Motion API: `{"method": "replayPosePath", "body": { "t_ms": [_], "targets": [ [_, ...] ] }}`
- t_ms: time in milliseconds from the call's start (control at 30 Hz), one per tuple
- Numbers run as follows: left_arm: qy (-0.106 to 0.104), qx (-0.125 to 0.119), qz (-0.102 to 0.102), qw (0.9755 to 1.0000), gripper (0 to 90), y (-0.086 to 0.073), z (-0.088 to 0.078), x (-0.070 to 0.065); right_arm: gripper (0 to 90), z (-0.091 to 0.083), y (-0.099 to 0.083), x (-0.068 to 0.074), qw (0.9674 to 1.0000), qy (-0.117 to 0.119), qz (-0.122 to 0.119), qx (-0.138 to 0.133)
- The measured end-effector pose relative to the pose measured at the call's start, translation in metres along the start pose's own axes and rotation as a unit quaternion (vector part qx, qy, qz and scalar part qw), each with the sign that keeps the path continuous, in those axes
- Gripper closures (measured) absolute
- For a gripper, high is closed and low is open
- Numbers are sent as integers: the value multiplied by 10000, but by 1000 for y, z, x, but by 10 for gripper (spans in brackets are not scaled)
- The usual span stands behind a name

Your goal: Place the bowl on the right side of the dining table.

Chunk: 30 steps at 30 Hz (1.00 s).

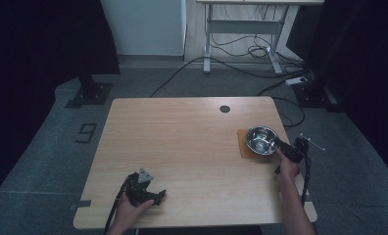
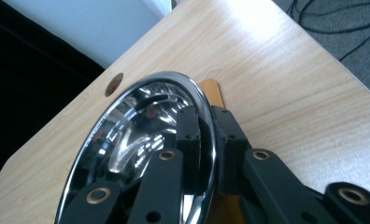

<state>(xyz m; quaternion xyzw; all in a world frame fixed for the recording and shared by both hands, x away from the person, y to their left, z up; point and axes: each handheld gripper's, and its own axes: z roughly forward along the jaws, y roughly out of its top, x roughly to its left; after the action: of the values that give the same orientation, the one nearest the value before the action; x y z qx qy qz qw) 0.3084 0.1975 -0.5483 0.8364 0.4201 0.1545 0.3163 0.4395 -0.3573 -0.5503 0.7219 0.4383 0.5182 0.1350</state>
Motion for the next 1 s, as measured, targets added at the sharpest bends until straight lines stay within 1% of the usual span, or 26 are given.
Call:
{"method": "replayPosePath", "body": {
  "t_ms": [167,367,467,567,667,700,733,800,833,933,1000],
  "targets": [
    [0,0,-1,10000,0,0,0,0,814,4,-2,0,10000,-26,-36,-37],
    [0,0,0,10000,0,0,0,0,796,5,-3,1,9998,-39,-166,-36],
    [2,-2,-3,10000,0,0,0,0,747,6,-3,1,9997,-75,-219,-13],
    [2,-1,-3,10000,0,0,0,0,650,6,-4,1,9994,-183,-283,46],
    [1,-1,-3,10000,0,0,0,0,575,4,-4,1,9992,-244,-311,94],
    [1,-2,-3,10000,0,0,0,0,563,3,-4,2,9991,-269,-318,88],
    [1,-2,-4,10000,0,0,0,0,544,1,-3,3,9988,-319,-370,67],
    [1,-1,-3,10000,0,0,0,0,494,-2,-3,7,9975,-433,-558,-3],
    [2,-1,-3,10000,0,0,0,0,475,-4,-3,7,9972,-453,-602,-13],
    [2,-1,-3,10000,0,0,0,0,416,-9,-2,11,9961,-477,-737,-15],
    [2,-1,-5,10000,0,0,0,0,399,-15,-4,13,9953,-407,-877,-65]
  ]
}}
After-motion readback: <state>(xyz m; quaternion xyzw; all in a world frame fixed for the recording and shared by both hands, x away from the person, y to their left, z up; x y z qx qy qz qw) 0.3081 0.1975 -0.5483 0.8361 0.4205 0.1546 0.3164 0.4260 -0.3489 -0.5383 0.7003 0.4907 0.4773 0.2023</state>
